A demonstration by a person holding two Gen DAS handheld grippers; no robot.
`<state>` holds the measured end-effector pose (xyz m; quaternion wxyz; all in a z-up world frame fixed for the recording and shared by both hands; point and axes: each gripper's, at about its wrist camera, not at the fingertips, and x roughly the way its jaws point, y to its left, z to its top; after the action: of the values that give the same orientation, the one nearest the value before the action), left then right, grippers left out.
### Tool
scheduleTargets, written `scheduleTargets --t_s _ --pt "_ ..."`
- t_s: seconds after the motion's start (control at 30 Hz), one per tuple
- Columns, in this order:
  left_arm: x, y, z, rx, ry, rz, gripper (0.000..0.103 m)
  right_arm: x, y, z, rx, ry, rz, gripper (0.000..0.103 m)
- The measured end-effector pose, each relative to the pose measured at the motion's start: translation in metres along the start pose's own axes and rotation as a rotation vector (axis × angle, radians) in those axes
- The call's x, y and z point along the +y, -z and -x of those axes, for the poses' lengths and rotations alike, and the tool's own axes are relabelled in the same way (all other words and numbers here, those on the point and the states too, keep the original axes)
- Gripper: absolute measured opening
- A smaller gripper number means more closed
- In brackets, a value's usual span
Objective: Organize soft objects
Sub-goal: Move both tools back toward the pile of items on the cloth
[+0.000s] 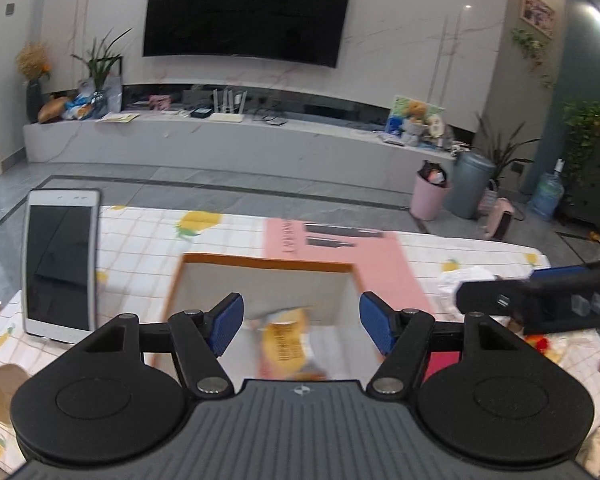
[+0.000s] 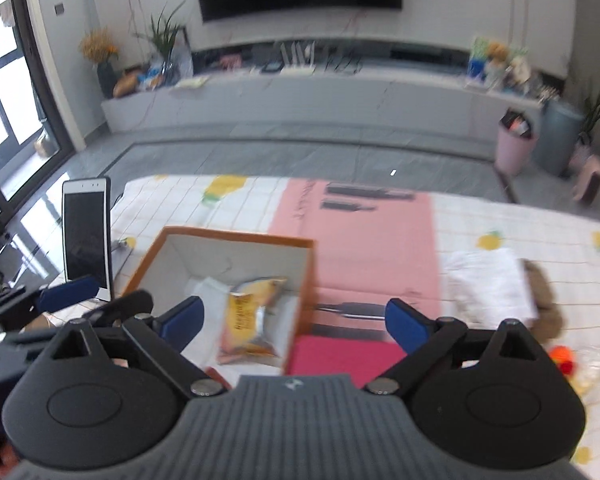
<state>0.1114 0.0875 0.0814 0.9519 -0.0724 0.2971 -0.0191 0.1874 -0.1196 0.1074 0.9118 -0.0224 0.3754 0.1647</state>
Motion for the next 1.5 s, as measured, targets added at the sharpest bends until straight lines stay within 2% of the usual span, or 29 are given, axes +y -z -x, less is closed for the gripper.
scheduleTargets --t_s 0.1,0.23,0.33,0.5,0.6,0.7,0.8,0.97,1.13,1.27,1.4,1.5 --pt "-0.026 0.004 -0.004 0.011 0.030 -0.001 0.079 -0.019 0.019 0.032 -0.051 0.049 0.053 0.098" --pt "-0.053 0.015 -0.015 0.045 0.069 -0.007 0.079 -0.037 0.054 0.062 -0.152 0.191 0.136 0.099" --pt "-0.074 0.027 -0.024 0.056 0.041 -0.025 0.079 -0.055 0.076 0.071 -0.170 0.240 0.133 0.100" --pt "-0.107 0.045 -0.041 0.088 -0.010 -0.137 0.079 -0.091 0.104 0.054 -0.129 0.277 0.026 0.100" --pt "-0.114 0.050 -0.045 0.089 0.019 -0.132 0.079 -0.113 0.117 0.036 -0.086 0.258 -0.048 0.100" --pt "-0.122 0.056 -0.042 0.082 0.039 -0.148 0.079 -0.130 0.126 0.020 -0.050 0.283 -0.095 0.100" --pt "-0.140 0.063 -0.044 0.108 0.067 -0.242 0.079 -0.149 0.134 0.010 -0.025 0.293 -0.138 0.100" --pt "-0.174 0.066 -0.044 0.085 0.099 -0.336 0.079 -0.171 0.136 0.004 -0.012 0.306 -0.153 0.100" --pt "-0.212 0.057 -0.051 0.069 0.120 -0.411 0.079 -0.195 0.124 0.009 -0.032 0.341 -0.181 0.100" --pt "-0.237 0.052 -0.061 0.069 0.158 -0.413 0.079 -0.235 0.117 0.003 -0.021 0.412 -0.262 0.100" --pt "-0.253 0.057 -0.083 0.095 0.199 -0.371 0.079 -0.287 0.121 -0.014 0.001 0.424 -0.423 0.100" --pt "-0.263 0.068 -0.102 0.132 0.237 -0.377 0.079 -0.321 0.128 -0.030 0.018 0.442 -0.501 0.100"
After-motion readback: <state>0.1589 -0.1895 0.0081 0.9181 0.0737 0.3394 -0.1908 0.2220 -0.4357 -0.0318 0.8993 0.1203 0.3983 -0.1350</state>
